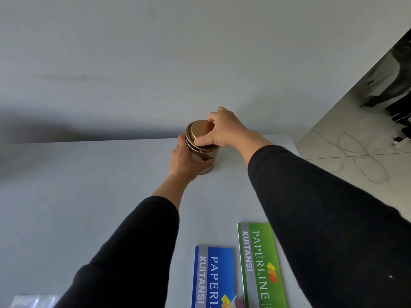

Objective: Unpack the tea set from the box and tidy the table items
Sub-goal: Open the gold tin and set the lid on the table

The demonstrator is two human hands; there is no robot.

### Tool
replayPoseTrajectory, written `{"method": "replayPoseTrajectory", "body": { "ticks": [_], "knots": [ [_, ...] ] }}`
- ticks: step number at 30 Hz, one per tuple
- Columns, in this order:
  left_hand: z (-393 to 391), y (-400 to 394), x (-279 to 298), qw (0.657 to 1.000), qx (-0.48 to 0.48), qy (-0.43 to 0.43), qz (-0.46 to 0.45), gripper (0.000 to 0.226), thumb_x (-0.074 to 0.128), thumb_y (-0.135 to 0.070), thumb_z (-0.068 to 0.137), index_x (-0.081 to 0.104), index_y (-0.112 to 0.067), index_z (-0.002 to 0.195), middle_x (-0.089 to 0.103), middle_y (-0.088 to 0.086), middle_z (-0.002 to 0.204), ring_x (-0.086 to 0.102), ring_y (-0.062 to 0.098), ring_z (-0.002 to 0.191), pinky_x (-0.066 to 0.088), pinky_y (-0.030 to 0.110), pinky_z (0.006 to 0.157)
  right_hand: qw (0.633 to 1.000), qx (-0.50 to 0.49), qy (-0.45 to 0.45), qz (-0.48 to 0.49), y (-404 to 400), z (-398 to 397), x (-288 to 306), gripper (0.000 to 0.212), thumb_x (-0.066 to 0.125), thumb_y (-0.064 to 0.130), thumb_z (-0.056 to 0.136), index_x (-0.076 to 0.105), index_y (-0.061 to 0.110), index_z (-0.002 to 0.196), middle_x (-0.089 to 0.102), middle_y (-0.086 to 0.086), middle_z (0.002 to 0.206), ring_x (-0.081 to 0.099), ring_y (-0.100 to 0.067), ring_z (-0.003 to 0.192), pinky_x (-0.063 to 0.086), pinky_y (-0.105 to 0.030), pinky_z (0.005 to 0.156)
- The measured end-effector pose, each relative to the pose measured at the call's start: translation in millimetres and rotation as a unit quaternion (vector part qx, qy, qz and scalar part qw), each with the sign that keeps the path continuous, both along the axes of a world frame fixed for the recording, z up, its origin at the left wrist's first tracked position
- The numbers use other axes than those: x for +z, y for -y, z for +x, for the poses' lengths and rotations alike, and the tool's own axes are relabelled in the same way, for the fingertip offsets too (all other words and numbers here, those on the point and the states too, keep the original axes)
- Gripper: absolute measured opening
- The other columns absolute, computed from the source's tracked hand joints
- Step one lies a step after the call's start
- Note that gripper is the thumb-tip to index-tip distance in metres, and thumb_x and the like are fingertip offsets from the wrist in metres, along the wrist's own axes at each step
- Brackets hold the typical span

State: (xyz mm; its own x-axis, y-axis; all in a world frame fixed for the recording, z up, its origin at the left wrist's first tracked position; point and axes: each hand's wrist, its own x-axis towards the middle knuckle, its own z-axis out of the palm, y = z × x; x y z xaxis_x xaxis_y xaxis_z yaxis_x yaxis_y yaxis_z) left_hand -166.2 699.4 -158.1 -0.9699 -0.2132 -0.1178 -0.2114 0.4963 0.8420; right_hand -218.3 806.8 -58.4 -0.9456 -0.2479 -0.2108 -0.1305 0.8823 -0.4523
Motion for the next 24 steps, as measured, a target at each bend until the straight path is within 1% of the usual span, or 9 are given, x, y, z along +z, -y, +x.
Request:
{"method": "replayPoseTrajectory", "body": {
  "ticks": [5,9,11,12,14,16,20,22,24],
  "knots": [
    [1.4,-1.0,0.2,1.0,-0.006,-0.003,0.002,0.084,0.085,-0.033,0.061,0.038,-0.021,0.13,0.06,-0.003,0.119,0.057,0.018,0.11,0.048,0.026,0.081,1.0,-0.005,0.009,-0.018,-4.2,1.3,4.8,0.059,0.078,0.042,0.068,0.056,0.013,0.115,0.043,-0.001,0.111,0.048,-0.016,0.098,0.041,-0.026,0.077],
    [3.2,0.3,1.9,1.0,-0.012,0.008,0.002,0.086,0.085,-0.034,0.062,0.036,-0.022,0.132,0.059,-0.004,0.121,0.056,0.018,0.112,0.045,0.025,0.078,0.999,-0.016,-0.01,-0.037,-8.6,6.7,14.4,0.062,0.077,0.044,0.069,0.055,0.012,0.118,0.044,-0.003,0.115,0.047,-0.016,0.099,0.043,-0.026,0.079],
    [7.6,4.6,2.2,0.999,-0.017,0.035,-0.006,0.096,0.085,-0.035,0.063,0.029,-0.023,0.141,0.054,-0.001,0.132,0.051,0.022,0.122,0.048,0.031,0.084,0.999,-0.021,-0.016,-0.037,-13.1,11.8,20.7,0.064,0.077,0.046,0.07,0.055,0.012,0.12,0.044,-0.003,0.115,0.047,-0.016,0.099,0.042,-0.026,0.079],
    [12.3,8.1,1.5,0.998,-0.023,0.058,-0.019,0.105,0.085,-0.035,0.064,0.021,-0.023,0.146,0.048,0.001,0.141,0.045,0.025,0.129,0.048,0.037,0.092,0.999,-0.026,-0.015,-0.035,-16.1,15.5,23.1,0.064,0.076,0.046,0.071,0.054,0.012,0.121,0.044,-0.004,0.116,0.046,-0.016,0.099,0.042,-0.026,0.08],
    [24.9,16.3,-2.7,0.993,-0.04,0.1,-0.056,0.116,0.084,-0.036,0.067,0.006,-0.021,0.152,0.032,0.001,0.154,0.033,0.029,0.139,0.04,0.043,0.104,0.999,-0.035,-0.008,-0.022,-21.5,25.9,25.0,0.064,0.075,0.047,0.072,0.054,0.012,0.121,0.044,-0.005,0.12,0.047,-0.017,0.098,0.042,-0.026,0.079],
    [38.2,23.7,-7.0,0.988,-0.049,0.126,-0.076,0.109,0.076,-0.037,0.078,-0.001,-0.018,0.153,0.024,0.003,0.157,0.031,0.03,0.141,0.037,0.044,0.107,0.999,-0.042,0.001,0.0,-24.6,40.4,23.5,0.066,0.074,0.049,0.072,0.053,0.011,0.121,0.045,-0.006,0.122,0.047,-0.017,0.096,0.042,-0.027,0.077],
    [60.0,31.9,-5.6,0.979,-0.065,0.167,-0.094,0.079,0.052,-0.033,0.096,0.0,-0.015,0.154,0.026,0.011,0.156,0.035,0.034,0.138,0.04,0.043,0.104,0.998,-0.058,0.017,0.025,-24.7,74.4,16.5,0.065,0.074,0.051,0.071,0.055,0.011,0.119,0.044,-0.007,0.121,0.048,-0.017,0.093,0.042,-0.028,0.079],
    [70.0,33.5,-6.7,0.971,-0.095,0.175,-0.13,0.073,0.049,-0.027,0.098,0.002,-0.013,0.154,0.027,0.013,0.155,0.035,0.034,0.138,0.038,0.042,0.106,0.997,-0.072,0.02,0.021,-24.3,91.4,10.8,0.062,0.076,0.051,0.07,0.058,0.012,0.113,0.047,-0.007,0.119,0.05,-0.018,0.092,0.043,-0.029,0.078],
    [81.2,34.1,-12.3,0.962,-0.135,0.173,-0.164,0.076,0.053,-0.023,0.097,0.004,-0.011,0.154,0.022,0.011,0.158,0.028,0.031,0.142,0.032,0.041,0.112,0.996,-0.085,0.029,0.025,-23.0,108.5,1.2,0.061,0.076,0.051,0.068,0.058,0.011,0.111,0.047,-0.007,0.118,0.051,-0.019,0.092,0.043,-0.029,0.078]
  ]
}}
